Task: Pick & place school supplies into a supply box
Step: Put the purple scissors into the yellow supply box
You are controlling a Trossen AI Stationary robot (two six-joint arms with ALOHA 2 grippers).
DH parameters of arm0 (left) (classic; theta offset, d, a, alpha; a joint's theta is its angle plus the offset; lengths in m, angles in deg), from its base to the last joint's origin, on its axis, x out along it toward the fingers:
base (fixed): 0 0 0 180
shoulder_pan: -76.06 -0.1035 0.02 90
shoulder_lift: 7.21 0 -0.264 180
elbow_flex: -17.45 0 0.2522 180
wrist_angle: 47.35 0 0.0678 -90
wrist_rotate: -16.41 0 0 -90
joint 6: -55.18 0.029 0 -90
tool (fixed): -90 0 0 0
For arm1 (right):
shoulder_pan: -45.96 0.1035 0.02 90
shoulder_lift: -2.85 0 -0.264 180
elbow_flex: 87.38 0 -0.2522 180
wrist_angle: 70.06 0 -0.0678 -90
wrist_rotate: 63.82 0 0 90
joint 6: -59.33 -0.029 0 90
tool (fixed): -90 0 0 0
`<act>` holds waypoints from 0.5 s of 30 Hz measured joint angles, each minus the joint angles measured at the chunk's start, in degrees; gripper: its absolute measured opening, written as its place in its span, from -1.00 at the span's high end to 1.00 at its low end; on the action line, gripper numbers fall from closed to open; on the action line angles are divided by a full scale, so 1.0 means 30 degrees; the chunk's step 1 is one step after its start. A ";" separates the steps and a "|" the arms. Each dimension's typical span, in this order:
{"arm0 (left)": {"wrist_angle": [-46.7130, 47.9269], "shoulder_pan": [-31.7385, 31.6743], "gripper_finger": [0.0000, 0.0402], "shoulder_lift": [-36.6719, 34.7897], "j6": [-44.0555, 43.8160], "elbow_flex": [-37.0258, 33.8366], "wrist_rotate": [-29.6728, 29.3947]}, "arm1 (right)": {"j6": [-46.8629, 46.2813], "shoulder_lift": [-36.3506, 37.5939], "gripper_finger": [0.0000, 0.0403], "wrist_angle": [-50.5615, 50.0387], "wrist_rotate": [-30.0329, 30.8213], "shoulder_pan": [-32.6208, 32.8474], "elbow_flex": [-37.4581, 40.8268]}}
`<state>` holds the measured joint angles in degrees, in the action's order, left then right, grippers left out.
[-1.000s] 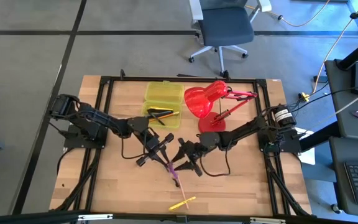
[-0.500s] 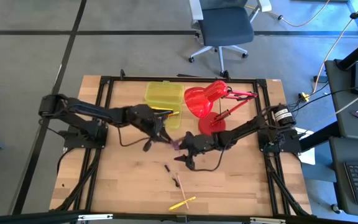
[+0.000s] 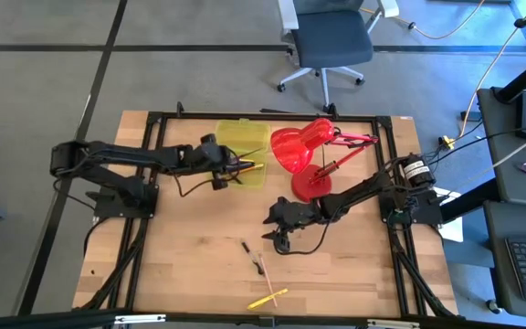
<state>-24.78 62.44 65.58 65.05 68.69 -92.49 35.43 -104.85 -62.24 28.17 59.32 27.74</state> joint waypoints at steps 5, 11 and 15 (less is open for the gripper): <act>0.0634 -0.0157 0.89 0.1422 -0.0527 0.0038 0.0009 | 0.0038 0.0000 -0.25 -0.0037 0.0501 0.0003 0.0000; 0.2811 0.0036 0.89 0.2872 -0.0361 0.1582 -0.1206 | 0.0051 0.0000 -0.25 -0.0171 0.0982 -0.0004 0.0000; 0.3808 0.0305 0.89 0.3631 0.0288 0.2459 -0.2647 | 0.0051 0.0000 -0.25 -0.0227 0.1002 0.0003 0.0000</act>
<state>-13.35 63.36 76.48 65.92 76.06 -100.43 35.58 -104.85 -62.92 31.18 59.33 27.74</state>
